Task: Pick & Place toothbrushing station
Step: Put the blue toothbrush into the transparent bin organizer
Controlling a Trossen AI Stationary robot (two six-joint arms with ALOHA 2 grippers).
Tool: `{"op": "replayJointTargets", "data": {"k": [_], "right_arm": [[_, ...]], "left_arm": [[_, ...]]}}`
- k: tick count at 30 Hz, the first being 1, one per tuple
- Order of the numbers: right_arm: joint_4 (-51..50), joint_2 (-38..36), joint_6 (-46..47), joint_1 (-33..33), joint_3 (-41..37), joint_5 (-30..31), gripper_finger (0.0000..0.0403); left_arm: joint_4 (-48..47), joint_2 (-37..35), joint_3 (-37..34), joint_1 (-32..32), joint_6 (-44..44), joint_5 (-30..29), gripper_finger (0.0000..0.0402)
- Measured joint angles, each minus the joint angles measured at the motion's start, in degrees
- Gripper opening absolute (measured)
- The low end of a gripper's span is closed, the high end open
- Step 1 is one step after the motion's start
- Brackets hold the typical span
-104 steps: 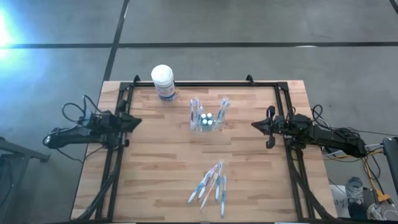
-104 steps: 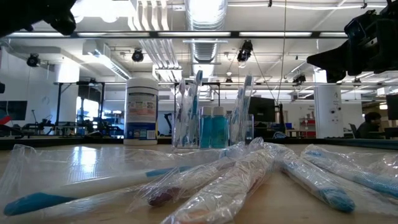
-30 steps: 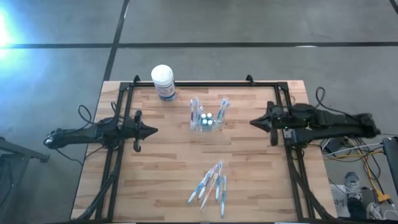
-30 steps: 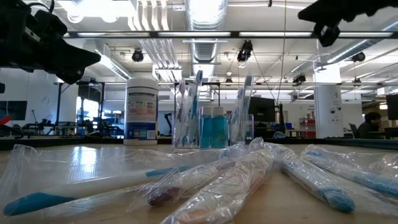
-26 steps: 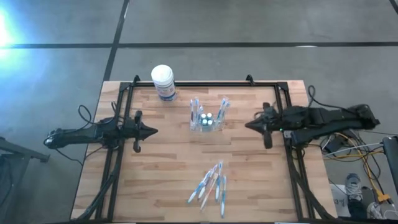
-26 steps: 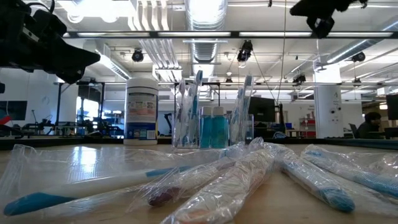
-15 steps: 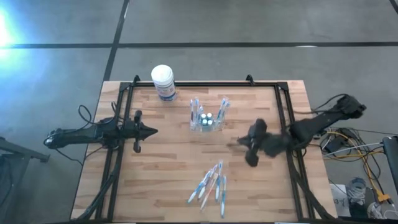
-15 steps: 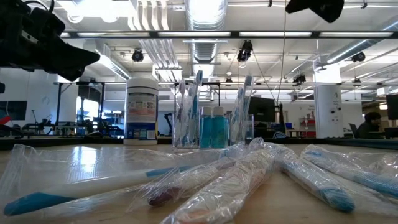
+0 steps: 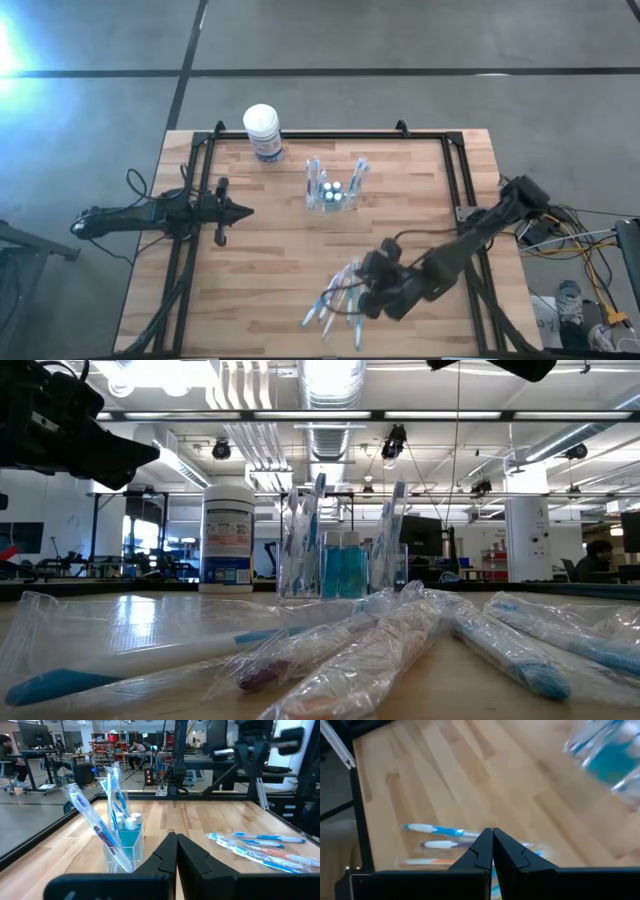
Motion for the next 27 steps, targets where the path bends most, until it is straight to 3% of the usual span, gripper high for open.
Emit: {"op": "replayJointTargets", "data": {"k": [8,14,21,27], "right_arm": [[-1.78,11.14,10.31,-0.53,5.64,-4.46,0.0023],[-1.64,12.97,17.99,0.11,7.06,-7.05,0.0088],[-4.2,14.2,29.73,0.17,6.85,-13.82,0.0162],[-8.78,16.51,37.1,0.13,6.77,-22.44,0.0199]], "left_arm": [[-0.3,-0.02,0.0,0.0,0.41,1.05,0.0009],[-0.41,0.0,0.0,0.0,0.44,1.08,0.0009],[-0.45,0.09,-0.02,0.0,0.39,1.1,0.0009],[-0.48,0.27,-0.04,0.02,-0.08,1.12,0.0009]]}}
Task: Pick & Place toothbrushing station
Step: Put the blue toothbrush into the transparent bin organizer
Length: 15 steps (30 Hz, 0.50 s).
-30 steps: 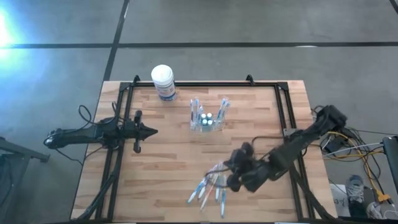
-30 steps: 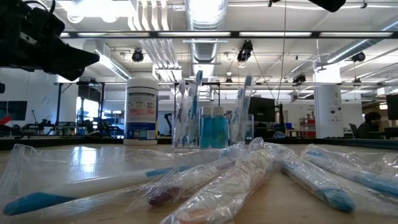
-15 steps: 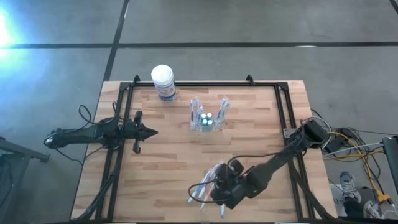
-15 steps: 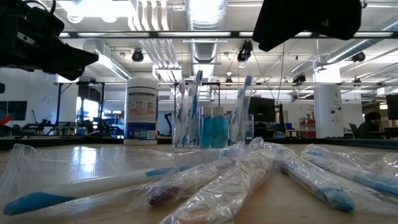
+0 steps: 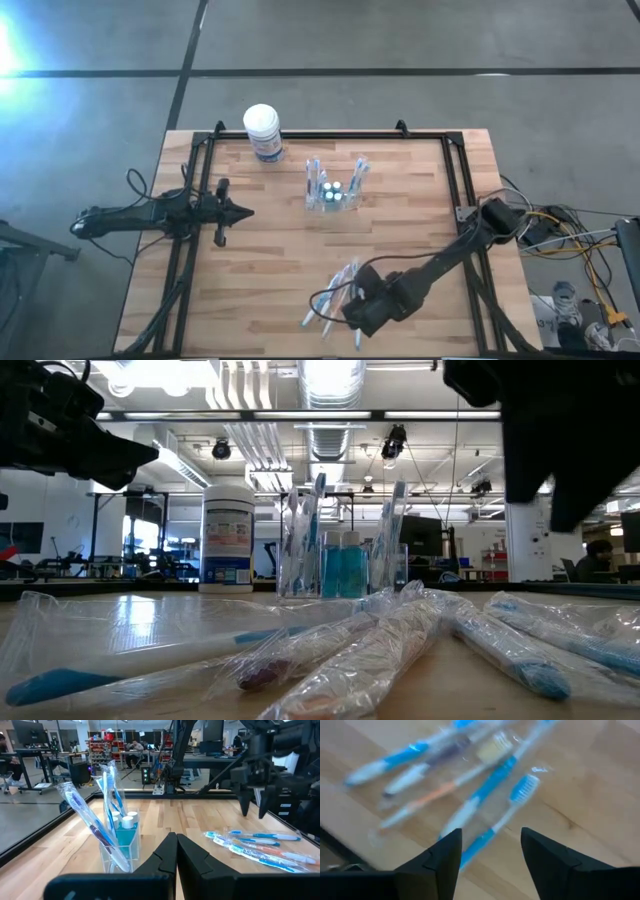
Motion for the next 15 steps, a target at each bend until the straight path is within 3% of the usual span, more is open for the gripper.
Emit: {"op": "replayJointTargets", "data": {"k": [15], "right_arm": [[0.84,4.71,0.97,-0.84,0.08,-1.84,0.021]], "left_arm": [[-0.09,0.91,-0.07,-0.04,-0.56,0.04,0.0009]]}}
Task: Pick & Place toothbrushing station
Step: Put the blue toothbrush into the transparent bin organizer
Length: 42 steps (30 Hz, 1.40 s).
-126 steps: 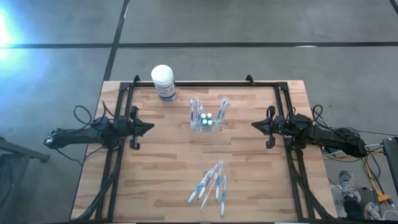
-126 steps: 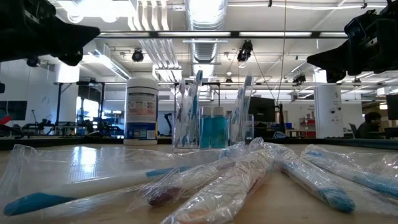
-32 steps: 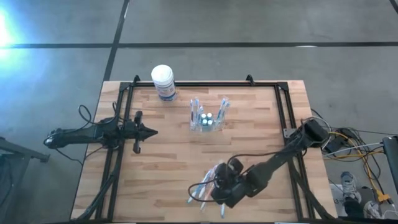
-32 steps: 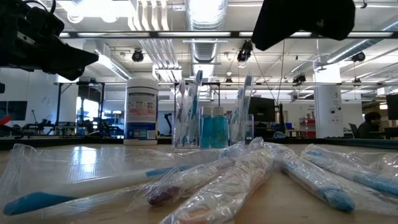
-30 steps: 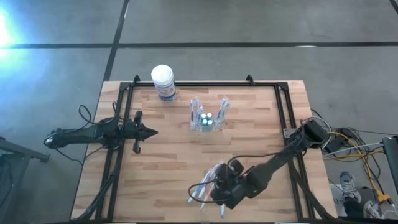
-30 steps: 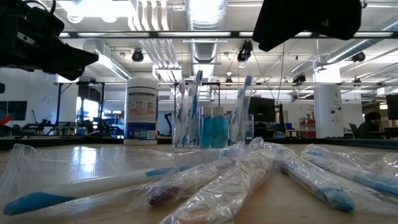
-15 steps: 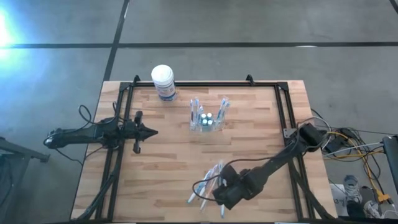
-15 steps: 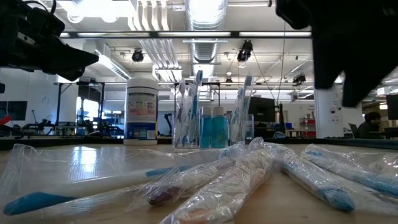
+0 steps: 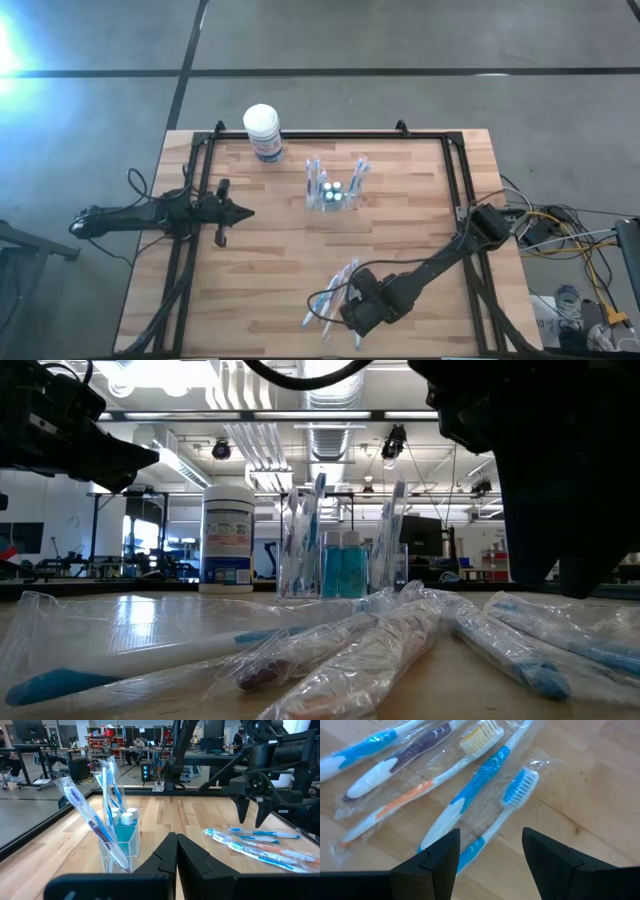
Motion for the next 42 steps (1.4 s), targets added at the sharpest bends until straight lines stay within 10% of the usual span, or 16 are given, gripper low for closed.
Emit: {"op": "replayJointTargets", "data": {"k": [20,42], "right_arm": [[3.07,0.0,-4.21,-0.41,-6.01,-0.07,0.0201],[2.29,-0.17,-15.43,-0.41,-6.49,-0.31,0.0023]], "left_arm": [[-0.02,0.11,-0.06,0.0,-0.04,0.0,0.0009],[-0.02,0.39,-0.07,0.0,-0.02,0.0,0.0009]]}}
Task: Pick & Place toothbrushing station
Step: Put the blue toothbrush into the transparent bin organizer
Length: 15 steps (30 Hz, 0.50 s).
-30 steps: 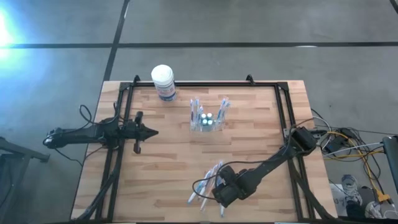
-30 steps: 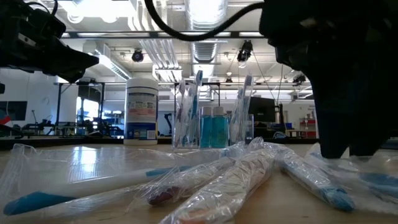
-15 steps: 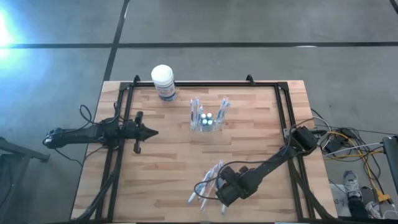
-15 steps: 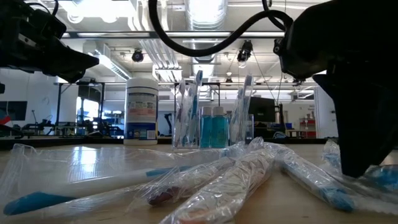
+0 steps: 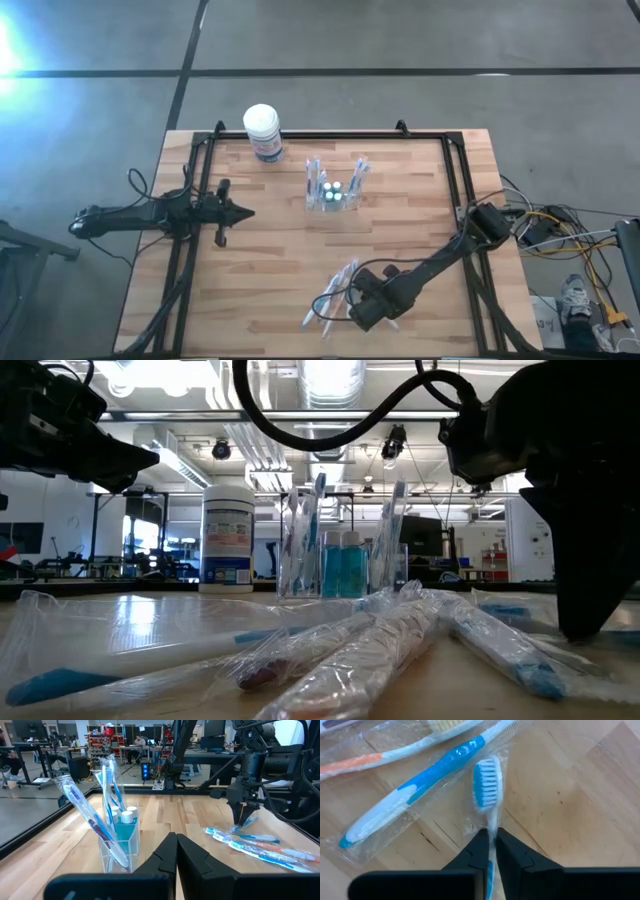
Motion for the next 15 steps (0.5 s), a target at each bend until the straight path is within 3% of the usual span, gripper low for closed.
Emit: {"op": "replayJointTargets", "data": {"k": [8,15], "right_arm": [[0.09,-5.28,-2.83,-0.04,0.15,1.08,0.001],[-0.08,-12.74,-7.56,1.01,0.13,13.17,0.0007]], "left_arm": [[-0.02,0.0,0.0,0.0,0.0,0.0,0.0009],[0.0,0.0,0.0,0.0,0.0,0.0,0.0009]]}}
